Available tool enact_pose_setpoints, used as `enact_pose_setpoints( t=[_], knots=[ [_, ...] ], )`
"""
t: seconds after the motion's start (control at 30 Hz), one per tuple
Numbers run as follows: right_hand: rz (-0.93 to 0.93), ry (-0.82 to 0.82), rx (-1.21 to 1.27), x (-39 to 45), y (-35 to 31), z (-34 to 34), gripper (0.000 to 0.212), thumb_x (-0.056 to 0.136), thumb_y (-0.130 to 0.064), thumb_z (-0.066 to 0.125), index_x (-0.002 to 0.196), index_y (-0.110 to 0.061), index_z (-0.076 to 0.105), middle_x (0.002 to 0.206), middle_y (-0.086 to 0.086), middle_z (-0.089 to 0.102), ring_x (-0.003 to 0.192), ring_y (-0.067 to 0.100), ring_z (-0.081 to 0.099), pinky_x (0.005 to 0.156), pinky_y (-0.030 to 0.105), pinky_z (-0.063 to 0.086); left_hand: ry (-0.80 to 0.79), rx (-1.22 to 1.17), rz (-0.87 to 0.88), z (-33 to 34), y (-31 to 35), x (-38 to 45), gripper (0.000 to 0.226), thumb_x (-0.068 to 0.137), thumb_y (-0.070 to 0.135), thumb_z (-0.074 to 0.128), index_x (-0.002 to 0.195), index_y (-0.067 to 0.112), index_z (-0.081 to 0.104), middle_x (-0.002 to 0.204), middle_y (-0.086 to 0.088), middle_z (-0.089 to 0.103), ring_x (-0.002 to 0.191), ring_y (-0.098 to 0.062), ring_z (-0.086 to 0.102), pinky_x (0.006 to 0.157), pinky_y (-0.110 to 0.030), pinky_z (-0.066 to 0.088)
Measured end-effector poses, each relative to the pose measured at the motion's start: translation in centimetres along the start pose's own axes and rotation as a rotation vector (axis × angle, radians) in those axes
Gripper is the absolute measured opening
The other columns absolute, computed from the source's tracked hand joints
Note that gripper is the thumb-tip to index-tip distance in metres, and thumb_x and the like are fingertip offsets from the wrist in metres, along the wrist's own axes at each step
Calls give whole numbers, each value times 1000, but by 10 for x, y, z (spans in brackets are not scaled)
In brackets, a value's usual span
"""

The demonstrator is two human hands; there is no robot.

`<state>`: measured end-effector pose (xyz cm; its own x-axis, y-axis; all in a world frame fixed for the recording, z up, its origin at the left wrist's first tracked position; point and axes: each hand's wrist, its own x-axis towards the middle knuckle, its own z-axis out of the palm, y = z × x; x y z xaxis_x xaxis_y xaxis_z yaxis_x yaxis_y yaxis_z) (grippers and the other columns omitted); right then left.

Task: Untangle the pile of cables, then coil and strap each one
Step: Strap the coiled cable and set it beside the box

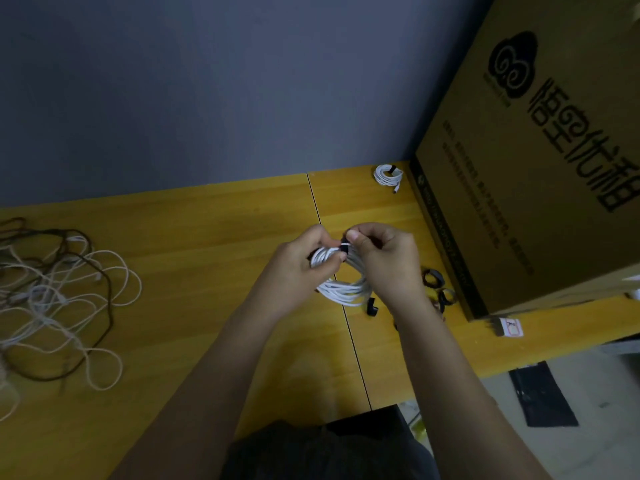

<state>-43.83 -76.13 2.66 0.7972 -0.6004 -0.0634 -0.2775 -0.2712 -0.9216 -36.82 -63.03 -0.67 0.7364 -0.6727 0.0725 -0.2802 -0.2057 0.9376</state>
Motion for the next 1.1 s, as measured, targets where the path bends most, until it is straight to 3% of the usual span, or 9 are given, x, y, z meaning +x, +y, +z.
enact_pose_setpoints(
  t=[0.1, 0.23, 0.33, 0.43, 0.53, 0.7, 0.83, 0.97, 1.1],
  knots=[
    [-9, -20, -51, 6, 2, 8, 16, 92, -15, 61, 79, -21, 67, 83, 2, 68, 77, 19, 68, 74, 45, 56, -22, -62, -30, 3, -4, 2, 12, 81, 44, 58, 80, 34, 52, 85, -11, 67, 70, -25, 57, 61, -42, 43],
    [-127, 47, -59, 1, 5, 17, 13, 92, -13, 60, 83, -21, 66, 88, -2, 65, 79, 17, 65, 72, 45, 56, 27, -119, -55, -1, -9, 4, 12, 84, 35, 62, 76, 38, 53, 80, -1, 69, 67, -8, 53, 61, -30, 39],
    [-181, 94, -21, -6, 12, 20, 14, 91, -8, 62, 82, -18, 65, 84, -12, 61, 78, 1, 62, 69, 23, 53, 11, -196, -79, -1, -11, 3, 14, 86, 28, 65, 76, 34, 56, 78, -5, 69, 68, -11, 56, 62, -29, 40],
    [-214, 115, 6, -7, 14, 21, 10, 89, -3, 63, 84, -8, 69, 82, -6, 62, 76, -10, 57, 63, 2, 39, 32, -295, -90, 0, -12, 2, 17, 89, 12, 66, 80, 25, 59, 74, 3, 71, 68, -4, 61, 63, -18, 44],
    [-246, 102, -39, -9, 15, 22, 9, 89, -5, 63, 84, -7, 71, 84, -4, 63, 78, -7, 57, 66, 4, 39, 60, -338, -106, 0, -11, 0, 16, 89, 6, 64, 83, 19, 59, 72, 6, 71, 67, -3, 62, 63, -16, 46],
    [-326, 12, -125, -3, 16, 13, 9, 89, -8, 64, 84, -10, 72, 84, -14, 60, 83, -1, 58, 69, 11, 43, 53, -358, -192, -3, -8, 2, 10, 90, 10, 65, 87, 18, 59, 73, 3, 72, 70, -12, 64, 62, -33, 47],
    [-297, -74, -109, -2, 18, 7, 9, 88, -7, 65, 84, -11, 72, 86, -13, 61, 85, -2, 58, 72, 10, 42, 45, -382, -237, -2, -5, 2, 7, 90, 8, 64, 91, 15, 61, 70, 3, 72, 70, -6, 67, 56, -27, 47],
    [-235, -160, -13, -3, 21, 4, 10, 87, -6, 67, 83, -13, 73, 90, -4, 65, 89, 5, 61, 78, 21, 48, 81, -431, -284, 1, -5, -1, 5, 92, 10, 61, 92, 14, 64, 65, 4, 69, 68, -6, 65, 55, -22, 46],
    [-209, -203, 44, -1, 20, 1, 15, 85, 0, 63, 80, -10, 75, 93, -2, 68, 88, 4, 63, 75, 23, 50, 105, -474, -308, 2, -8, -1, 10, 94, 18, 58, 89, 16, 66, 59, 7, 65, 54, -5, 57, 45, -17, 41]
  ],
)
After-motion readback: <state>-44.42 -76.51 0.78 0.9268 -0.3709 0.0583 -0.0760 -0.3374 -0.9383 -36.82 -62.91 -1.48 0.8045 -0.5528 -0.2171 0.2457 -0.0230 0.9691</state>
